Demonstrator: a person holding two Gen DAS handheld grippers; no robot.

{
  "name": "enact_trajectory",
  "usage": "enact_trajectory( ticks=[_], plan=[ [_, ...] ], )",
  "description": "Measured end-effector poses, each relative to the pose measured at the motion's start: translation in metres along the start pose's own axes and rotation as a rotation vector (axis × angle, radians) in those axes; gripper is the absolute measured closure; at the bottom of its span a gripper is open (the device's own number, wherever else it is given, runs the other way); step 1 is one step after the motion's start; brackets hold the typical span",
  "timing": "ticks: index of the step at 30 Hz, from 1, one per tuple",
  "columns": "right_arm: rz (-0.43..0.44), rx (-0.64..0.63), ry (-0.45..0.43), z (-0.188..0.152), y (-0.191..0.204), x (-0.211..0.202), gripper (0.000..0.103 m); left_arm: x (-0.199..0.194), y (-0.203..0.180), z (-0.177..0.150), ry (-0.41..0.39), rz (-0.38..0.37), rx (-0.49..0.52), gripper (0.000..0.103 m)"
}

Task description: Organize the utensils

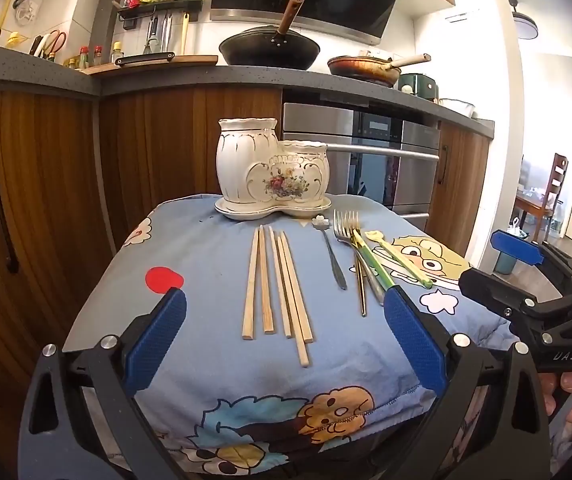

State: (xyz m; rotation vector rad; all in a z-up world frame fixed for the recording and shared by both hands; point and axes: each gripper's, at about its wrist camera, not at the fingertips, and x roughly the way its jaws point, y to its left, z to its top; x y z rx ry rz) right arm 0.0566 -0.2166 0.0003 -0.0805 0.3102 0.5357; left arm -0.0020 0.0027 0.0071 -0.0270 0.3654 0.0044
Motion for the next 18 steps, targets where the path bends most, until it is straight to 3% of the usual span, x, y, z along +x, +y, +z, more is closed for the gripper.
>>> enact_trajectory(
  ticks=[18],
  plan=[
    [0.021,0.017,0.008,-0.002,-0.006,0.006,0.005,0.004,-0.001,0.0,0.004,-0.003,0.0,0.005]
  ],
)
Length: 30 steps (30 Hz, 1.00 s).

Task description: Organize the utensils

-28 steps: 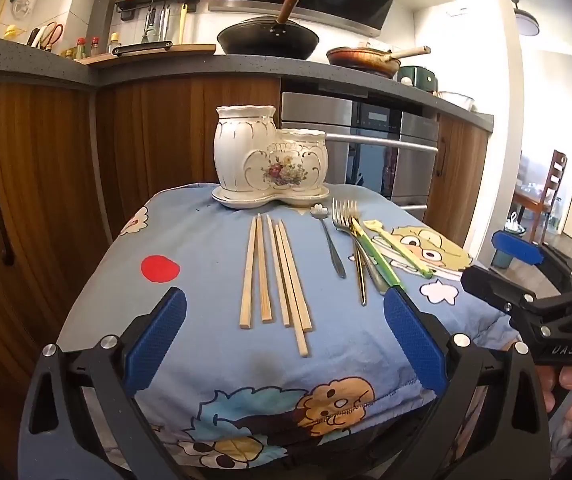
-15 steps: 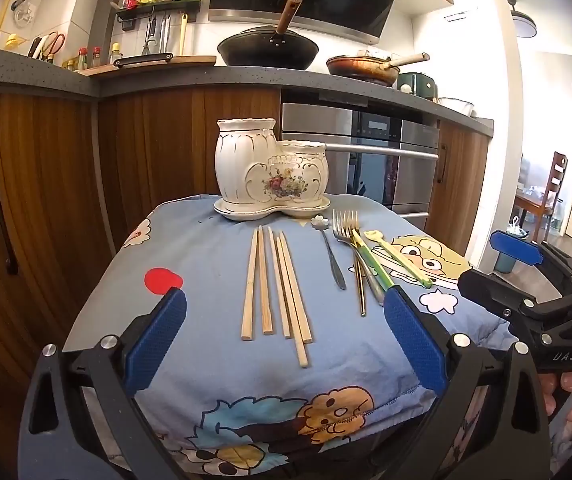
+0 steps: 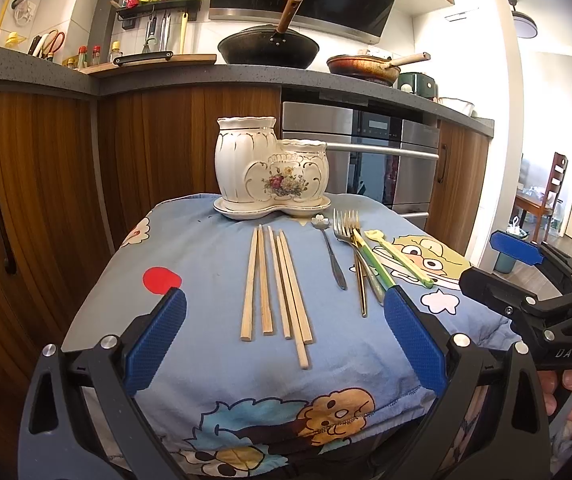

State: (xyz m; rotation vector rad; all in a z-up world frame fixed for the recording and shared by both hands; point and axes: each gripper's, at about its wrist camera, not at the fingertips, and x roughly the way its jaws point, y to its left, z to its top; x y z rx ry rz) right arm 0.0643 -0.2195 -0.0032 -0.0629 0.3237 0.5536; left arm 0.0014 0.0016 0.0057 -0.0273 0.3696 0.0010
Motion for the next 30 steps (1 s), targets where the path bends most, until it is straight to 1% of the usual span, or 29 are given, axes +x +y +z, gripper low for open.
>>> enact_trajectory(
  ticks=[13,30],
  plan=[
    [0.013,0.028,0.021,0.0002,-0.0022,0.0036,0.005,0.0027,0.001,-0.0009,0.007,0.0,0.003,0.005],
    [0.015,0.027,0.026,0.0006,-0.0017,0.0071,0.005,0.0051,0.0024,-0.003,0.018,-0.004,-0.003,0.005]
  ],
)
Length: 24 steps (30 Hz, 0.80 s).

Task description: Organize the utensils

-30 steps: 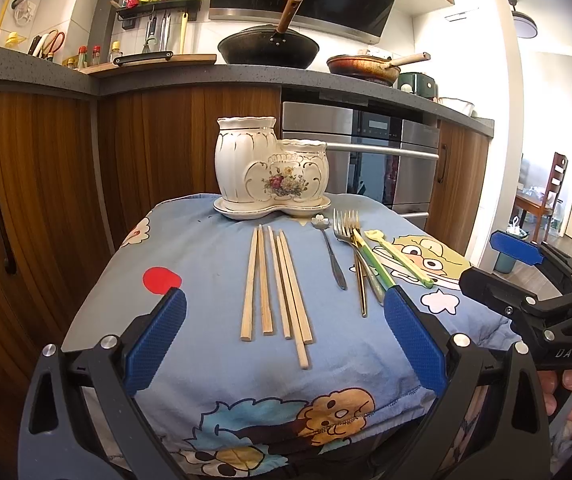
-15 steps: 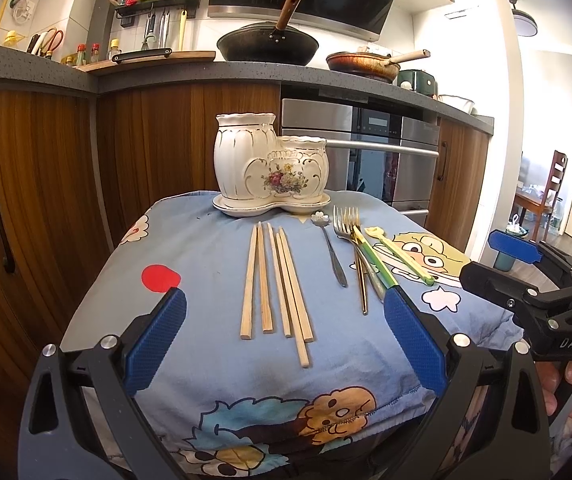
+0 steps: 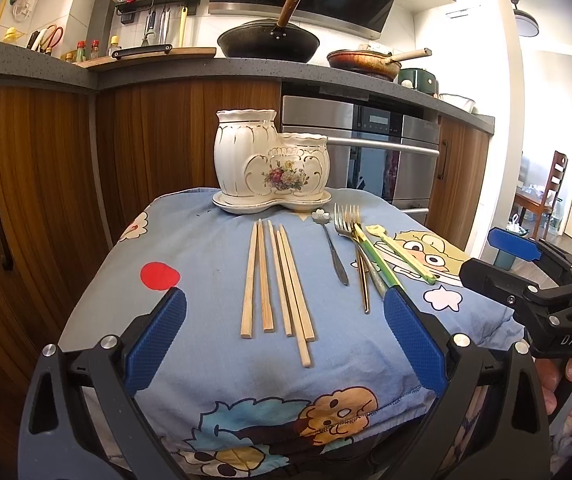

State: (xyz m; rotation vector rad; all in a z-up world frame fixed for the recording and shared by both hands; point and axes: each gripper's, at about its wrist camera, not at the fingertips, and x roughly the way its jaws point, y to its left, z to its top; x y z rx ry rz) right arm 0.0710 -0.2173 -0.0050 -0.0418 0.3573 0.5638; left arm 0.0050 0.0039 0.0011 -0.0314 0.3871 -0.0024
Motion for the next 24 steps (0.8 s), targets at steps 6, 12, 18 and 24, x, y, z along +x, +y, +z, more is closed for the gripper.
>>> enact_trajectory(
  ticks=[6,12,18,24],
  plan=[
    [0.002,-0.003,0.004,0.002,0.0,0.002,0.005,0.002,0.003,0.0,0.002,0.003,-0.005,0.005],
    [0.004,-0.007,0.01,0.005,0.0,0.005,0.005,0.003,0.005,0.0,0.01,0.003,-0.009,0.005],
    [0.006,-0.006,0.017,0.005,-0.001,0.006,0.005,0.006,0.007,0.001,0.019,0.0,-0.017,0.005],
    [0.004,0.0,0.026,0.005,0.0,0.009,0.005,0.011,0.011,0.003,0.031,-0.005,-0.038,0.005]
  ],
)
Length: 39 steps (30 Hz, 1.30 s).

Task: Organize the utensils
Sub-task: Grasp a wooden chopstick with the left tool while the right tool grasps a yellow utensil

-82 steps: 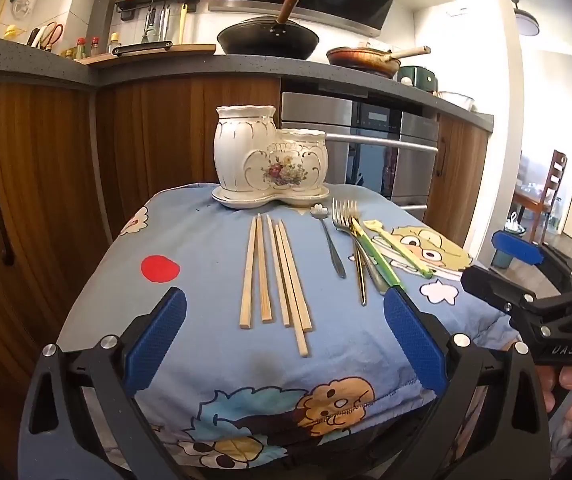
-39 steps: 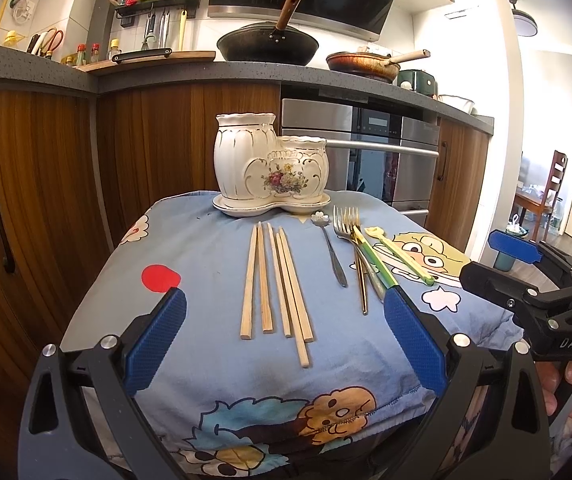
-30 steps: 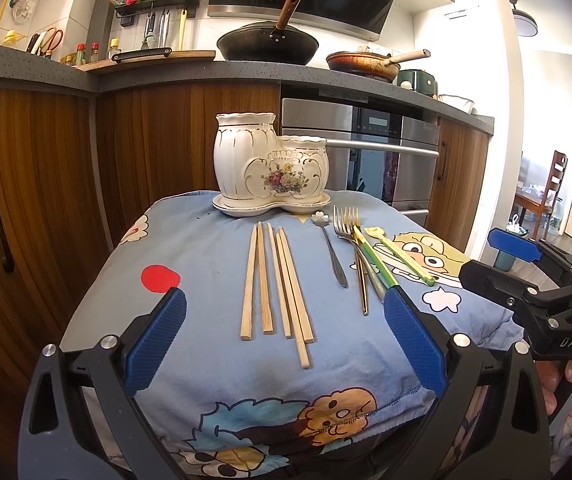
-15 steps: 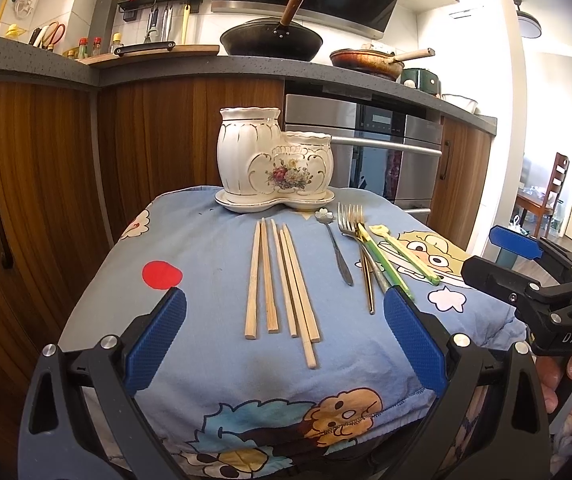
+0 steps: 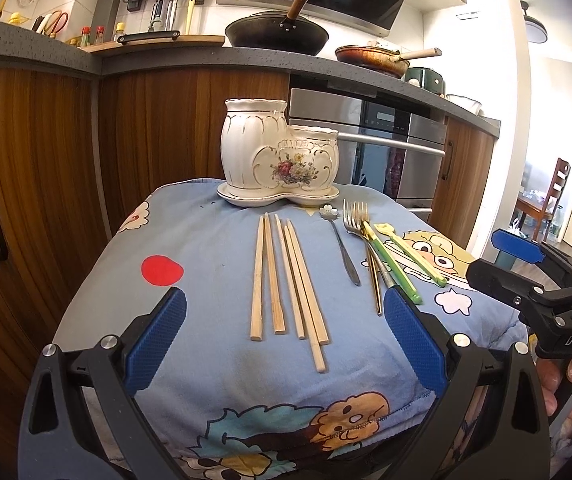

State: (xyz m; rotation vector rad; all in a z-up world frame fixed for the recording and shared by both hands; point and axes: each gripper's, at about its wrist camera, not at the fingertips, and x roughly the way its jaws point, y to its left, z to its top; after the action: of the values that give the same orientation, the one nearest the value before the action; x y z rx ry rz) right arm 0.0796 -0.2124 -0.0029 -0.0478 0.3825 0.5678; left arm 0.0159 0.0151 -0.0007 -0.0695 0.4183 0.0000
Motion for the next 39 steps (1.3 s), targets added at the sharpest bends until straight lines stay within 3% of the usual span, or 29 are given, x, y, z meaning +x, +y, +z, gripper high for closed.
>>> enact_trajectory(
  ticks=[9,14,21,25,33,39],
  plan=[
    [-0.029,0.0,0.03,0.005,-0.006,0.006,0.005,0.012,0.011,0.011,0.017,0.013,-0.009,0.006],
    [-0.06,0.014,0.07,0.011,-0.015,0.016,0.006,0.03,0.024,0.023,0.065,0.032,-0.009,0.018],
    [-0.068,0.027,0.145,0.02,-0.028,0.034,0.008,0.069,0.043,0.034,0.192,0.03,-0.021,0.037],
    [-0.073,0.03,0.196,0.021,-0.034,0.047,0.021,0.09,0.047,0.037,0.269,0.008,-0.006,0.046],
    [-0.056,0.047,0.286,0.019,-0.043,0.069,0.032,0.123,0.038,0.045,0.366,-0.007,0.087,0.046],
    [-0.047,0.062,0.362,0.021,-0.05,0.085,0.046,0.135,0.037,0.054,0.407,-0.025,0.108,0.049]
  ],
)
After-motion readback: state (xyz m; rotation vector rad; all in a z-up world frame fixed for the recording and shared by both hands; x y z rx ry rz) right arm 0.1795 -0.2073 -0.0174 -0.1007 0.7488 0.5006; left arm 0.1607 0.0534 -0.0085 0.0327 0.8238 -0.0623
